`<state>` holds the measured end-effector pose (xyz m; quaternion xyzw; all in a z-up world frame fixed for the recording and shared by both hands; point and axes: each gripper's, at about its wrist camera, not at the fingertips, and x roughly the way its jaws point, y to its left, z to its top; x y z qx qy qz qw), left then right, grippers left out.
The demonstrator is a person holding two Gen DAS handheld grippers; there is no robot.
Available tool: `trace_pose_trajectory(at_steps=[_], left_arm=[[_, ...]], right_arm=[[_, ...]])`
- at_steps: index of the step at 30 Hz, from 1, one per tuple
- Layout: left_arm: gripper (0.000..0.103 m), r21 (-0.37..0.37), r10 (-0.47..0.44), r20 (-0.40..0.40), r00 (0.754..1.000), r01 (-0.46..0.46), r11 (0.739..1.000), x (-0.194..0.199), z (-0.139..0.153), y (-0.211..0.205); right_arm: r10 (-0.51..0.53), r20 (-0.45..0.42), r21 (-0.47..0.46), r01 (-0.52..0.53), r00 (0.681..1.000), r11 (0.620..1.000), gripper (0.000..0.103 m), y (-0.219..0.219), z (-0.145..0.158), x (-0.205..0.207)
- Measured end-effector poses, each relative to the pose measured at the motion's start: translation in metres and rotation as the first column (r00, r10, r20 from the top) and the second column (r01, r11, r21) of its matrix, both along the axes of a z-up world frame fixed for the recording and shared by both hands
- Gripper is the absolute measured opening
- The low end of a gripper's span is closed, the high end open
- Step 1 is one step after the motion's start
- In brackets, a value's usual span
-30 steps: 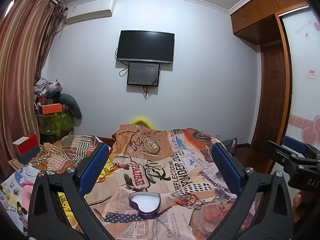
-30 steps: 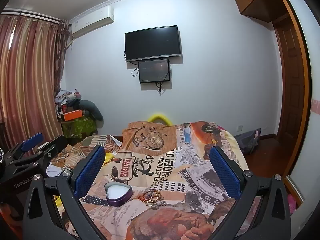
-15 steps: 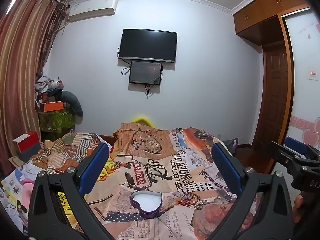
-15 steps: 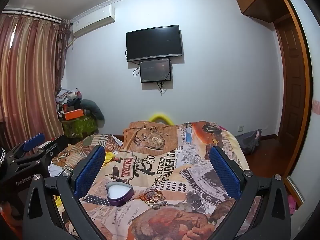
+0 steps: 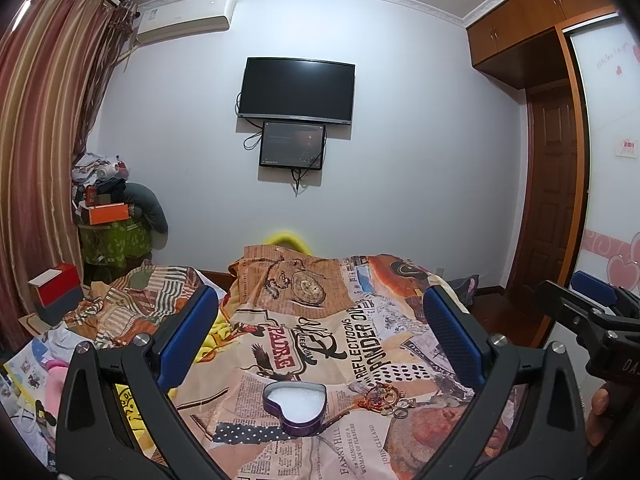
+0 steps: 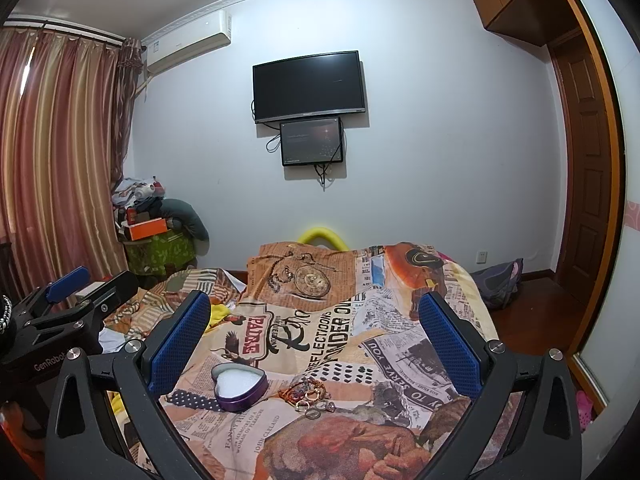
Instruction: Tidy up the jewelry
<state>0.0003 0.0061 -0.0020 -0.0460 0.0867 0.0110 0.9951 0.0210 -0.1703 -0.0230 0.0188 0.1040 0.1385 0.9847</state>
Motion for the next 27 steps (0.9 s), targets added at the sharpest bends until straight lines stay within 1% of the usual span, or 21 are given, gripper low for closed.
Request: trace_pose_trajectory(at_steps=[27], left_arm=[[0.103, 0.003, -0.004, -0.003, 1.000, 0.004, 1.000, 0.0016, -0.0008, -0.0010]], right_arm=[[0.002, -0.004, 0.001, -0.002, 1.000, 1.000, 0.103, 0.0016, 0.0006, 0.0013]])
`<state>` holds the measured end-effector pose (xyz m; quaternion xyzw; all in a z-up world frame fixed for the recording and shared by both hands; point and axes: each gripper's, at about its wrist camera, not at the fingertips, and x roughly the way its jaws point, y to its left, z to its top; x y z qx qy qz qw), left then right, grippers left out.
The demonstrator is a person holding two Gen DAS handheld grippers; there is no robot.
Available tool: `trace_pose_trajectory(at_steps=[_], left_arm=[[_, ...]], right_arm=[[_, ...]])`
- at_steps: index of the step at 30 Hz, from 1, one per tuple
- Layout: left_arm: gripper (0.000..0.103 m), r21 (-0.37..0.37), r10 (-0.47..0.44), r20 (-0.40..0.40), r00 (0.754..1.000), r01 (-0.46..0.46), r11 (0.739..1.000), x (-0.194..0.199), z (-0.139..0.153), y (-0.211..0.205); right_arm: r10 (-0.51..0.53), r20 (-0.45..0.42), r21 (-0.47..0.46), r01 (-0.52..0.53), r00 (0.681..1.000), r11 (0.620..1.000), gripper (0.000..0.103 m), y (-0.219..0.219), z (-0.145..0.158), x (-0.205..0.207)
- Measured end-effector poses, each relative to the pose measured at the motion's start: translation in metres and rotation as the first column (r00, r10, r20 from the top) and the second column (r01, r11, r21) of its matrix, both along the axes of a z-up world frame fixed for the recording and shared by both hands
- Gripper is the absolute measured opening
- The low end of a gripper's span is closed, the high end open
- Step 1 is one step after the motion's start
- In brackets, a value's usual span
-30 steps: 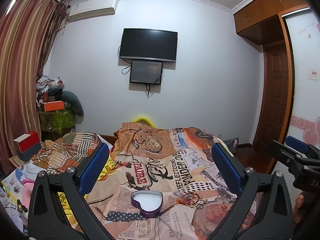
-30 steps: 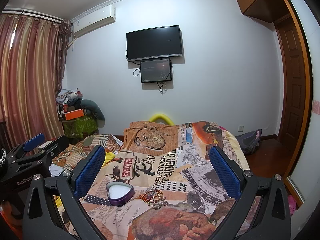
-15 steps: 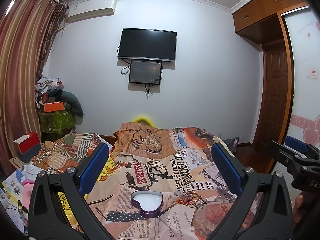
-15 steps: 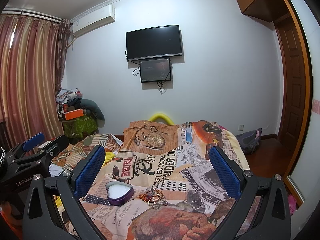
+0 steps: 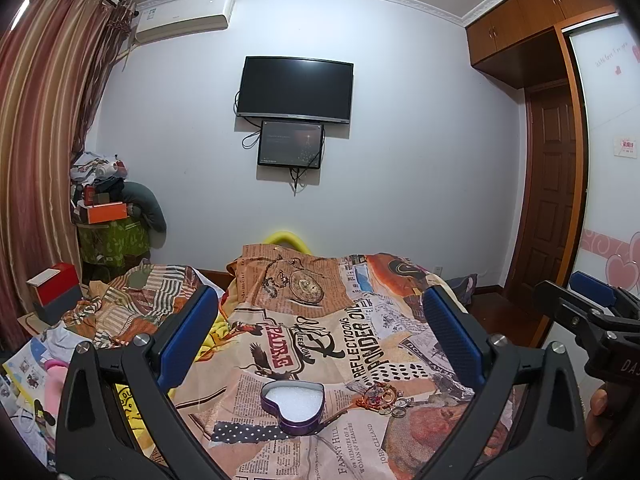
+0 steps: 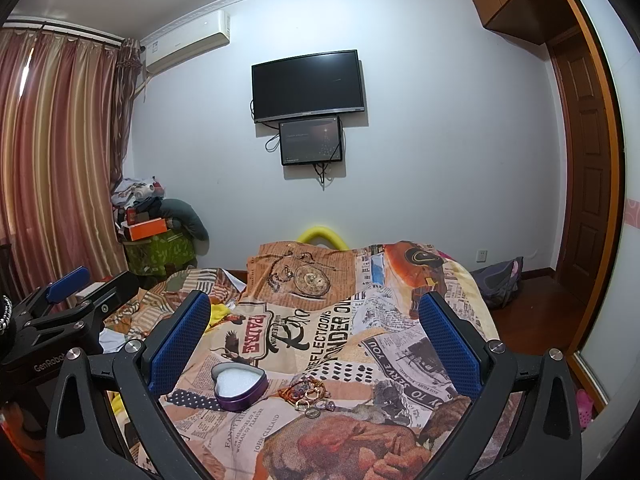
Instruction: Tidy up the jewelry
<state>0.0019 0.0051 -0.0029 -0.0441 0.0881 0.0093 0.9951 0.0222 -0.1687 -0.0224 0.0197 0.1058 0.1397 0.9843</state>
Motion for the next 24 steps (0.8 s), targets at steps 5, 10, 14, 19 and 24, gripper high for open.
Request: trace_pose_trajectory(at_steps=[5, 10, 14, 19, 24], left_arm=[[0.103, 0.000, 0.001, 0.000, 1.000, -0.001, 1.000, 0.000, 0.000, 0.001], [0.103, -0.001, -0.001, -0.001, 1.000, 0.001, 1.000, -0.001, 0.000, -0.001], [0.103, -0.002, -0.001, -0.005, 1.000, 0.001, 1.000, 0.001, -0.002, -0.001], [0.103, -0.003, -0.001, -0.010, 1.000, 0.001, 1.000, 0.004, -0.005, 0.000], [0.103, -0.009, -0.005, -0.034, 0.999, 0.005, 1.000, 0.015, -0.009, 0.003]], right_arm=[[0.000, 0.000, 0.000, 0.000, 1.000, 1.000, 0.103, 0.000, 0.000, 0.000], [0.000, 0.001, -0.001, 0.000, 1.000, 1.000, 0.103, 0.000, 0.000, 0.000], [0.001, -0.002, 0.000, -0.001, 1.000, 1.000, 0.103, 0.000, 0.000, 0.001], [0.001, -0.009, 0.001, -0.001, 1.000, 1.000, 0.103, -0.001, -0.003, 0.004], [-0.003, -0.027, -0.006, 0.002, 1.000, 1.000, 0.103, -0.002, -0.011, 0.012]])
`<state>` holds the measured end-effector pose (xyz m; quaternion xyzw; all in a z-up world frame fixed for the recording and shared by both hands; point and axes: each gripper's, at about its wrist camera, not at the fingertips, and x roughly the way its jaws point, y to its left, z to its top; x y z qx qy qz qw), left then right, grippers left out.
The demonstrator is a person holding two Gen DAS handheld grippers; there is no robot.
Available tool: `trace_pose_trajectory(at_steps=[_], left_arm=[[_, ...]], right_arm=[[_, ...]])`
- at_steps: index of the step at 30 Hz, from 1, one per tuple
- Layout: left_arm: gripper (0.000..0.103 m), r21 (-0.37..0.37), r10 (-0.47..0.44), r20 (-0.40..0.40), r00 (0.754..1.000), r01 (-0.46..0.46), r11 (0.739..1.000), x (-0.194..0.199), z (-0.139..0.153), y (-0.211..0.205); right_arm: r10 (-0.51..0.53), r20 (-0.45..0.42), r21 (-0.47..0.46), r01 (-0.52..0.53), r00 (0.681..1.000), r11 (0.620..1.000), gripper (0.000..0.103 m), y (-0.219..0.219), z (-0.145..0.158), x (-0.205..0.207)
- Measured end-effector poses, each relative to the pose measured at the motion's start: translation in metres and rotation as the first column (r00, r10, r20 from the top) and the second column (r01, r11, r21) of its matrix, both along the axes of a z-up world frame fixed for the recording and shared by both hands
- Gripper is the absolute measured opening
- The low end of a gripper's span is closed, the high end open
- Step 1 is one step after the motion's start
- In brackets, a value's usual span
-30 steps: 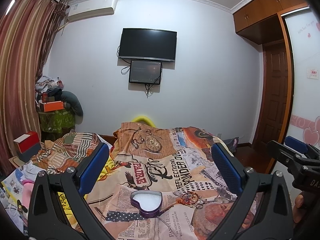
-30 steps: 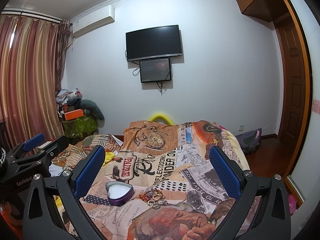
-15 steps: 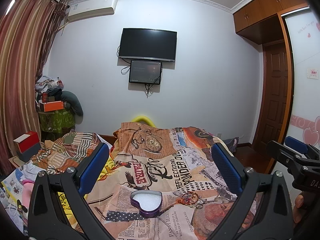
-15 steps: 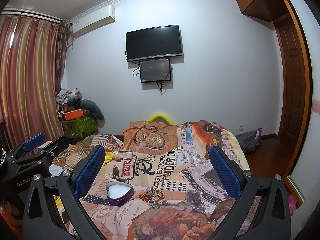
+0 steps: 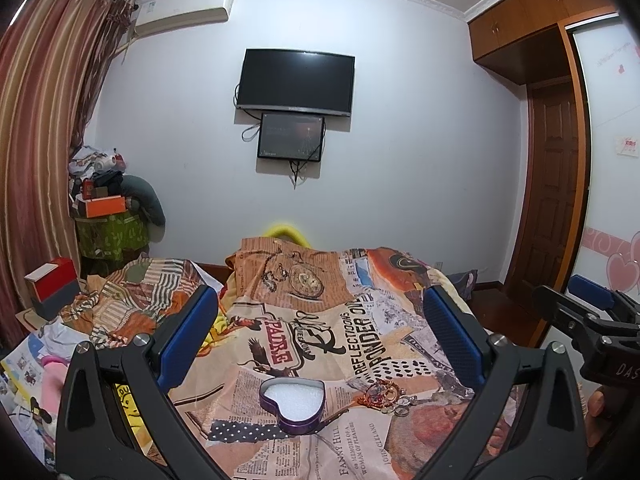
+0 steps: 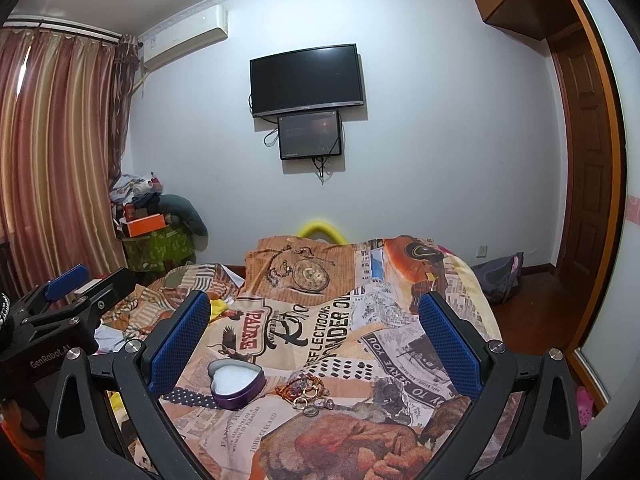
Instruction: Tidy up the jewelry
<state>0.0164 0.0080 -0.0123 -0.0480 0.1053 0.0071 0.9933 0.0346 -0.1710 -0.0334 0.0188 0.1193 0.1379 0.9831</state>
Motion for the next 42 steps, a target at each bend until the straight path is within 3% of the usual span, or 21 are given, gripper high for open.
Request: trace_pose_trajectory(at_steps=[7, 15, 20, 27, 35, 42], left_arm=[[0.103, -0.042, 0.011, -0.081, 0.997, -0.014, 0.999, 0.028, -0.021, 0.009], [0.103, -0.041, 0.020, -0.232, 0.973, -0.031, 0.999, 0.071, -0.062, 0.011], [0.101, -0.055, -0.020, -0.329, 0.944, 0.002, 0.998, 0.092, -0.094, 0.006], [0.080, -0.096, -0.139, -0.450, 0.882, 0.107, 0.990, 0.113, -0.134, -0.013], [0.047, -0.164, -0.286, -0.538, 0.793, 0.234, 0.958, 0.128, -0.162, -0.040], [0.031, -0.171, -0.327, -0.569, 0.754, 0.281, 0.944, 0.132, -0.172, -0.053]], right_arm=[[-0.027, -0.058, 0.001, 0.028, 0.998, 1.000, 0.103, -0.008, -0.017, 0.022], [-0.084, -0.189, -0.026, 0.081, 0.978, 0.996, 0.103, -0.025, -0.052, 0.059], [-0.094, -0.277, -0.060, 0.080, 0.956, 0.995, 0.103, -0.032, -0.078, 0.078], [-0.036, -0.388, -0.074, 0.008, 0.921, 0.997, 0.100, -0.036, -0.099, 0.095], [0.119, -0.514, -0.054, -0.171, 0.849, 0.984, 0.062, -0.026, -0.121, 0.110], [0.193, -0.573, -0.055, -0.273, 0.796, 0.961, 0.038, -0.008, -0.135, 0.128]])
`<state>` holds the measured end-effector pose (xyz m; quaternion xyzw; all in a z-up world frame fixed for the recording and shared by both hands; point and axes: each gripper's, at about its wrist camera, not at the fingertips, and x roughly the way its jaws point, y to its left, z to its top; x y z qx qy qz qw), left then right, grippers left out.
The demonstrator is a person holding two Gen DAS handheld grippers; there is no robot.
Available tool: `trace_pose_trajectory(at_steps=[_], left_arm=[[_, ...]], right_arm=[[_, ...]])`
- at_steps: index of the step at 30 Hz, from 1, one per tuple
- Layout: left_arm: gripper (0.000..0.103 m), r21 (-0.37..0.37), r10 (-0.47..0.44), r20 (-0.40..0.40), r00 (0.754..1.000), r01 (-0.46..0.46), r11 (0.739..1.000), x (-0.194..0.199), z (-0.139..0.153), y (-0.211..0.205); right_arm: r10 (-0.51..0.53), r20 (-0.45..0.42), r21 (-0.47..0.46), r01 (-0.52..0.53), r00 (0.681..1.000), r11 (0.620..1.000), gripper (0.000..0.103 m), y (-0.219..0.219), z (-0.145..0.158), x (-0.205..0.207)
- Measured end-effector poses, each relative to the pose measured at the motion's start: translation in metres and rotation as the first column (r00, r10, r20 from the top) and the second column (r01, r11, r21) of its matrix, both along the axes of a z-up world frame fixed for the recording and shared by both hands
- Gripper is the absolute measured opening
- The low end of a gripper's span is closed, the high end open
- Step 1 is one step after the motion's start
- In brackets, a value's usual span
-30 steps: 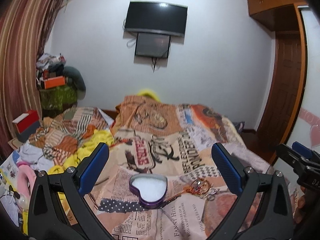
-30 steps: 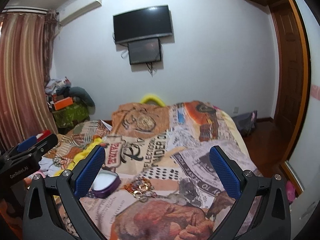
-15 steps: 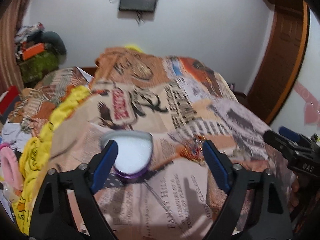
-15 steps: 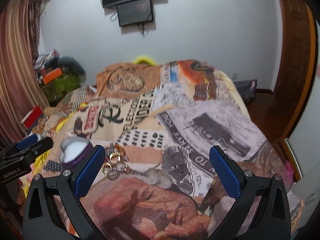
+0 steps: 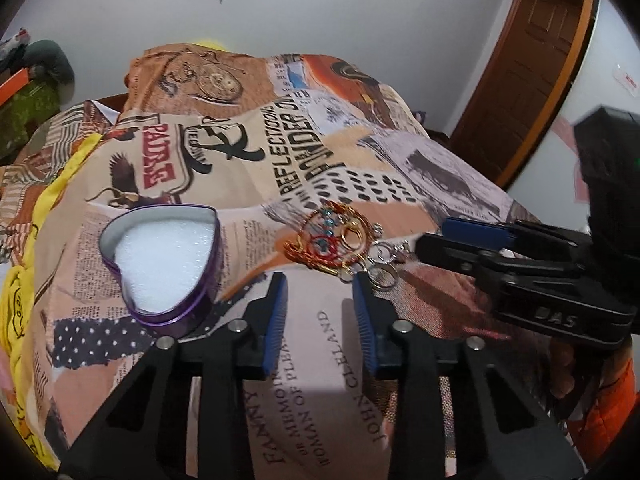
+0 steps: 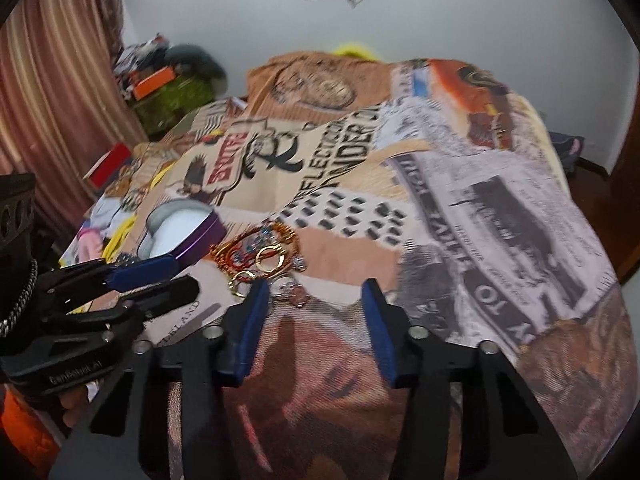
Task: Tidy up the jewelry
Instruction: 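Reach the left gripper into the jewelry pile and grasp a silver ring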
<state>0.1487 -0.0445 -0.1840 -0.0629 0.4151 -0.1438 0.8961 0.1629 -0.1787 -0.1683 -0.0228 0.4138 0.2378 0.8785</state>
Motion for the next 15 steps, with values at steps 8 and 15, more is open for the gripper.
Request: trace_pose_trajectory(at_steps=[8, 15], left_arm=[[0.031, -0.006, -0.042, -0.033, 0.999, 0.042, 0.999, 0.003, -0.007, -0.008], [0.031, -0.050, -0.064, -0.062, 0.996, 0.061, 0.997, 0.007, -0.009, -0.014]], right_arm=[[0.058, -0.073, -0.012, -0.059, 0.996, 0.998, 0.018, 0.013, -0.017, 0.014], [0.046, -0.061, 0.002, -0.045, 0.997, 0.999, 0.014, 0.006, -0.015, 0.011]])
